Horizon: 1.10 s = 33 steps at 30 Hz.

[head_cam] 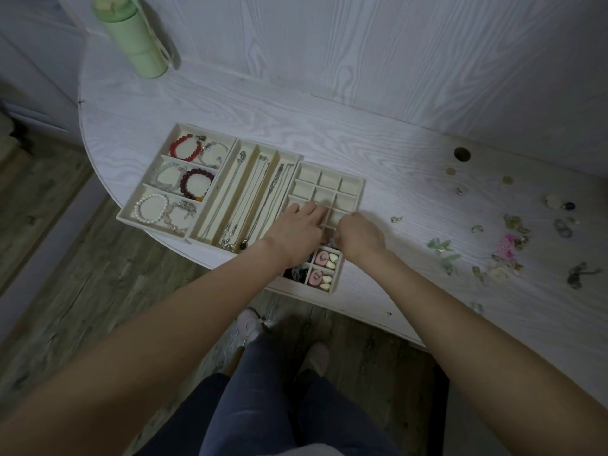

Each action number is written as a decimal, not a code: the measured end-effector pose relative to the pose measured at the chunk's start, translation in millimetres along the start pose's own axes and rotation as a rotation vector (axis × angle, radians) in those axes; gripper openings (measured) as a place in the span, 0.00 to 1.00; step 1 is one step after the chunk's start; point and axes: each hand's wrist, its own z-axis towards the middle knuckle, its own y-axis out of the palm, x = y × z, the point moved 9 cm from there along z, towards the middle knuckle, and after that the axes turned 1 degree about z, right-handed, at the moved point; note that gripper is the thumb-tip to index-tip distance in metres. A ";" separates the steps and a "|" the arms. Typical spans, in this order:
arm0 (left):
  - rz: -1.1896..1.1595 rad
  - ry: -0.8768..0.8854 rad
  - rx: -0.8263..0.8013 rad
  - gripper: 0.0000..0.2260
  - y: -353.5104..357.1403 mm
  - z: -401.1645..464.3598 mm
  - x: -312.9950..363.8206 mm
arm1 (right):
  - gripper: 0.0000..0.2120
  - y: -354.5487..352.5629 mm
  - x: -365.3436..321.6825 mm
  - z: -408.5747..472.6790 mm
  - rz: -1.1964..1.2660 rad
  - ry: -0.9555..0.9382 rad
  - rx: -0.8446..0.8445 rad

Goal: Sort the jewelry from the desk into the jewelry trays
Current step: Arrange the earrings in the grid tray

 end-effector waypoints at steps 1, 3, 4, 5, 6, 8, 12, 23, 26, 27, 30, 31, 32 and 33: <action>-0.003 0.001 0.003 0.18 -0.5 -0.2 0.1 | 0.07 0.5 0.6 3.1 0.015 0.009 -0.045; -0.006 0.003 0.014 0.18 -2.4 -0.1 0.7 | 0.08 0.6 -0.2 8.8 0.007 0.007 -0.113; -0.009 0.005 0.014 0.18 -3.0 0.0 0.8 | 0.09 1.0 -1.3 10.9 -0.005 0.004 -0.139; -0.015 0.007 0.009 0.18 -3.0 -0.1 1.1 | 0.10 1.9 -2.4 12.3 -0.019 0.003 -0.158; -0.020 0.009 0.003 0.18 -2.9 -0.3 1.2 | 0.10 3.1 -3.1 13.7 -0.034 0.008 -0.171; -0.021 0.009 -0.004 0.18 -3.3 -1.0 1.4 | 0.11 4.0 -2.5 14.0 -0.055 0.030 -0.182; -0.019 0.001 -0.017 0.17 -4.6 -1.7 1.2 | 0.15 1.2 -1.9 12.1 -0.080 0.043 -0.149; -0.002 0.002 -0.029 0.18 -4.4 -1.8 1.7 | 0.14 -11.6 -4.0 6.1 -0.073 0.004 0.033; 0.017 0.007 -0.025 0.17 -3.5 -1.3 2.8 | 0.13 -13.4 -1.2 4.3 -0.034 -0.012 0.069; 0.020 0.010 -0.025 0.17 -3.2 -1.1 3.2 | 0.12 -13.1 -0.1 3.9 -0.020 -0.021 0.063; 0.023 0.021 -0.015 0.18 -3.3 -0.7 4.4 | 0.10 -10.5 3.2 3.9 0.015 -0.058 0.027; 0.024 0.025 -0.012 0.18 -3.3 -0.8 4.7 | 0.10 -10.0 4.3 3.9 0.023 -0.065 0.022; 0.025 0.026 -0.013 0.18 -3.2 -0.9 4.7 | 0.10 -9.7 5.1 3.9 0.030 -0.068 0.022; 0.026 0.026 -0.013 0.18 -2.8 -1.0 4.8 | 0.10 -9.6 5.7 3.9 0.035 -0.071 0.026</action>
